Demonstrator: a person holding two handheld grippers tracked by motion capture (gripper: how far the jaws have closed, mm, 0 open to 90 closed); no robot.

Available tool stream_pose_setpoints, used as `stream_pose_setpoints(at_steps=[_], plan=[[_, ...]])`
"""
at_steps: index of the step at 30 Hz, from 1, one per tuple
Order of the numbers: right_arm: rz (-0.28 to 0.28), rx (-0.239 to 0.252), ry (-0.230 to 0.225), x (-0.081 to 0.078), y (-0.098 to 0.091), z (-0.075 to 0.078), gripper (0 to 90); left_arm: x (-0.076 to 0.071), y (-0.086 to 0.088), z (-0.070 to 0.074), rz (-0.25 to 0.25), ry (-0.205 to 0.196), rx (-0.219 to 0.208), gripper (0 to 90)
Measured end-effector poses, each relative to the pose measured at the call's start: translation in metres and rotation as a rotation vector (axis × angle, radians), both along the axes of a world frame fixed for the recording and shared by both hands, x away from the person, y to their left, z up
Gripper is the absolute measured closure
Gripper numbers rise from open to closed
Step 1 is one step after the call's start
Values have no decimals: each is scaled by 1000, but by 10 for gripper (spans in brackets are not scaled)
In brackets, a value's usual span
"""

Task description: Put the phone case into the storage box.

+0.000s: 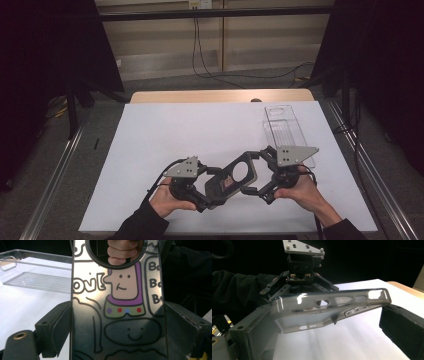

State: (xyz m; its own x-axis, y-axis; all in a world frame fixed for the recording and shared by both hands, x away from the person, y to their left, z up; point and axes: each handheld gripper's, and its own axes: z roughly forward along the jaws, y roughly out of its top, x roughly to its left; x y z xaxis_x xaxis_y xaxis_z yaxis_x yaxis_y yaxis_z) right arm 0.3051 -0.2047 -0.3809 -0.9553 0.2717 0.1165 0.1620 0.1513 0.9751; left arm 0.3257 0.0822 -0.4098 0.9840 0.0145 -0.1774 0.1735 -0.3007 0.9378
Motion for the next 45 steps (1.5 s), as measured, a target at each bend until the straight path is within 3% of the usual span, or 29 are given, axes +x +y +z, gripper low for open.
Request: stream_pose_setpoints(at_steps=[20, 45], plan=[[74, -17, -31, 4, 4, 4, 49, 2, 3, 2, -28, 14, 1, 124], [144, -16, -24, 5, 7, 2, 56, -1, 0, 2, -68, 18, 19, 124]])
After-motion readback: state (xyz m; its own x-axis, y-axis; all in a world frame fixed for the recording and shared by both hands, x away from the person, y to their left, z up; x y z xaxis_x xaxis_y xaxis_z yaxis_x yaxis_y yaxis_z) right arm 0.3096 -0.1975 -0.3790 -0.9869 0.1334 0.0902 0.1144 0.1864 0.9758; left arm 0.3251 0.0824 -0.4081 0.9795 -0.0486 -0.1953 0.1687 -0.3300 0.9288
